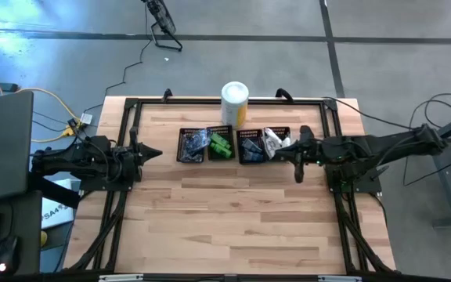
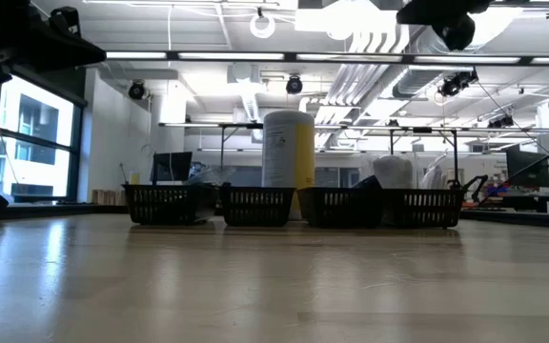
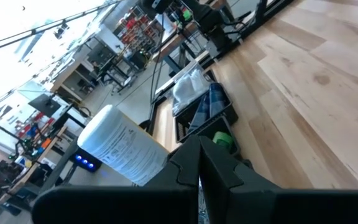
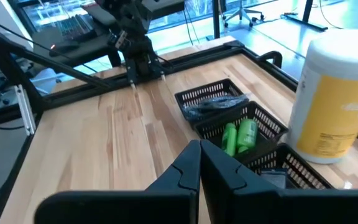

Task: Pick & Place Travel size toiletries
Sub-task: Return to Home Position

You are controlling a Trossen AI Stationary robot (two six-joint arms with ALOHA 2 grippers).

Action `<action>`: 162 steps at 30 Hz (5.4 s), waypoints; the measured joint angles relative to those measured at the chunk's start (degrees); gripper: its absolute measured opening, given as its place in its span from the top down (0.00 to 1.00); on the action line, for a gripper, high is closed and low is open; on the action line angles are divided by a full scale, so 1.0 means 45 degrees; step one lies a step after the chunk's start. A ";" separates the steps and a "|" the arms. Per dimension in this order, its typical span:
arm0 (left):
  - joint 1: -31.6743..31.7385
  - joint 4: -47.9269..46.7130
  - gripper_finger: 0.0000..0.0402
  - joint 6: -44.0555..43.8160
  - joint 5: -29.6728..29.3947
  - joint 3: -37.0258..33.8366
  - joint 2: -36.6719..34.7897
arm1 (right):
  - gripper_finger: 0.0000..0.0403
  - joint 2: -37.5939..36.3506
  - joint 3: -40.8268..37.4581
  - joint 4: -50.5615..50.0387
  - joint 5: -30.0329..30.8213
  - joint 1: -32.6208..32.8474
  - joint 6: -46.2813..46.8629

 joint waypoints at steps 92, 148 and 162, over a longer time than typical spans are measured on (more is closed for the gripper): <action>0.0000 -0.0105 1.00 0.0335 -0.0092 0.0000 0.0005 | 0.99 -1.0096 -0.8689 0.2333 -0.2268 -0.0005 -0.2929; -0.0005 0.1606 1.00 0.0559 0.3878 -0.1640 0.0005 | 0.99 -1.0084 -0.8723 0.2473 -0.2094 -0.0005 -0.2895; -0.0005 -0.0293 1.00 0.0723 0.3867 -0.2453 0.0010 | 0.99 -1.0081 -0.8723 0.2473 -0.2097 -0.0004 -0.2895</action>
